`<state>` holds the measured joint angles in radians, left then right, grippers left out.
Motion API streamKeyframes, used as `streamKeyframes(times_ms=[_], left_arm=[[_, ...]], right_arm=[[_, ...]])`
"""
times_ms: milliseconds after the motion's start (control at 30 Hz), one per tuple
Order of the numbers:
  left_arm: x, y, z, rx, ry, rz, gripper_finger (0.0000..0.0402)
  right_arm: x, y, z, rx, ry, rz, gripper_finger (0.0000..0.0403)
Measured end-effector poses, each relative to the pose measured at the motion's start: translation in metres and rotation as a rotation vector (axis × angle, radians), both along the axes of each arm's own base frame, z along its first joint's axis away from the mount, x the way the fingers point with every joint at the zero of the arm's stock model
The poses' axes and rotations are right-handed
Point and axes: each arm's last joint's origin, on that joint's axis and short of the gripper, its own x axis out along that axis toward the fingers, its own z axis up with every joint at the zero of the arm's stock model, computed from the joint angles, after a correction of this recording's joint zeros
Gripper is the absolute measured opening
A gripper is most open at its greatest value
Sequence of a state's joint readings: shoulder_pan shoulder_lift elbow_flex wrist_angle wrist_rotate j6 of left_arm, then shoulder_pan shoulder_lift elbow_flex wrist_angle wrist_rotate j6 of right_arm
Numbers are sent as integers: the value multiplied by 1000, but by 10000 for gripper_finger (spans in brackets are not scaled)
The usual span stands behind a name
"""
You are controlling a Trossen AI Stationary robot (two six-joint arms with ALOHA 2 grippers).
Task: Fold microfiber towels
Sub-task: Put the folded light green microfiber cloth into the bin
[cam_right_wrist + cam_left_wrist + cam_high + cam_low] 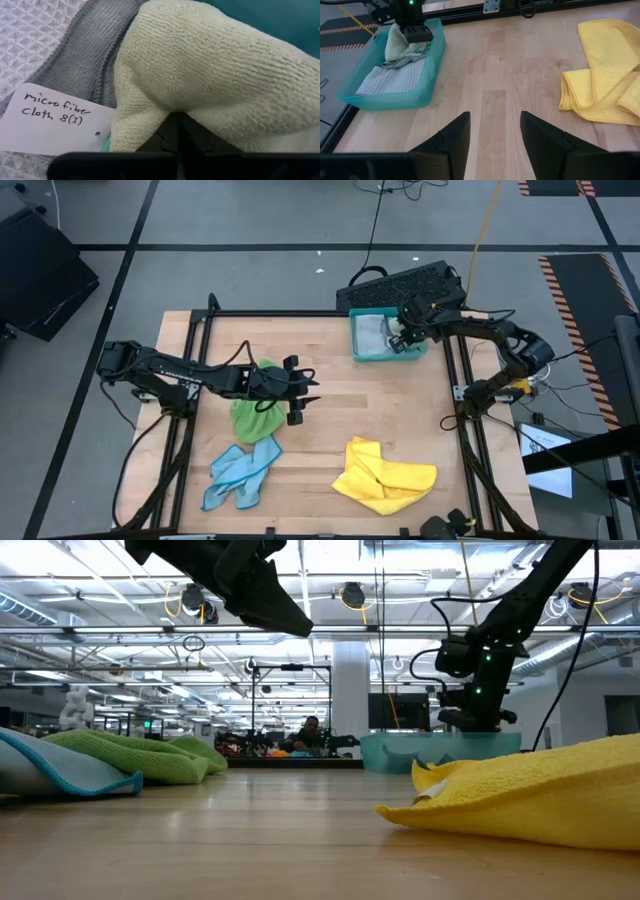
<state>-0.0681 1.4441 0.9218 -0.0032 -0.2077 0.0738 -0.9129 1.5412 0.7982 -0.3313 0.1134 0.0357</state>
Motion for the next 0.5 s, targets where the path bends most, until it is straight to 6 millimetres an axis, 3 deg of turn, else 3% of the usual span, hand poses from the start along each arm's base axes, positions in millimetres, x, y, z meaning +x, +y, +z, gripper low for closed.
streamKeyframes(times_ms=[300,500], left_arm=[[0,0,0,1,0,-1,175],[0,0,0,1,0,-1,175]], right_arm=[[-10,15,42,-98,-94,5,0],[-20,26,58,-107,-100,2,13]])
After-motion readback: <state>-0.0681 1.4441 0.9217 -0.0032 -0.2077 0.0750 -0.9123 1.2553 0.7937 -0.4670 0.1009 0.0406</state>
